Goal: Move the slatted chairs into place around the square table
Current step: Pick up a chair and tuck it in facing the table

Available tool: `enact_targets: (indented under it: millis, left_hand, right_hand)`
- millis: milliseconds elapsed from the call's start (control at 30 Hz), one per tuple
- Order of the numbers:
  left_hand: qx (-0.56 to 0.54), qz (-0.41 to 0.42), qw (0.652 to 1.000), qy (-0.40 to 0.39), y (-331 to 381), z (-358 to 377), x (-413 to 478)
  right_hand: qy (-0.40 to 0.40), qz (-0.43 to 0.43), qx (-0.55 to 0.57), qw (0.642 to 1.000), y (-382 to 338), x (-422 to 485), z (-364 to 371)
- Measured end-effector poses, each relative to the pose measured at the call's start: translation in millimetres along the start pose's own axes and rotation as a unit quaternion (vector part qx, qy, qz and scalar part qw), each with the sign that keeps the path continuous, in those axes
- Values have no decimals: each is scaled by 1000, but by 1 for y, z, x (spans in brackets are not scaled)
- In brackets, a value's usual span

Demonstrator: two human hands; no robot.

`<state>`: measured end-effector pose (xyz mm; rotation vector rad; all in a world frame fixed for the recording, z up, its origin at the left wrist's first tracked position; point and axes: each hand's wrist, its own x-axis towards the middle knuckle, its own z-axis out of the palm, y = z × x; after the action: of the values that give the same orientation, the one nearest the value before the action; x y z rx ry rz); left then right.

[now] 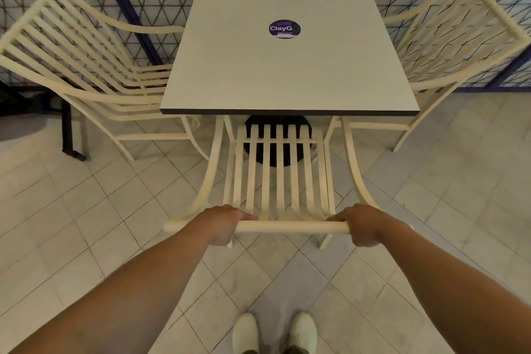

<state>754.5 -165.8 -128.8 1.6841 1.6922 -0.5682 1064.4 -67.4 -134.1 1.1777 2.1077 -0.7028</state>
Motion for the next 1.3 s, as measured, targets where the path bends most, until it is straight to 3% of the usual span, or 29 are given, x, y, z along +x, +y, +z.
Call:
enact_targets:
  millis: [967,1300]
  left_hand:
    - [16,-21,999,28,1,7,13]
    - [-27,-30,997,61,14,9,-43]
  right_hand:
    - [25,12,-11,1000,9,7,2]
    - [54,7,32,998,-16,-44,-11]
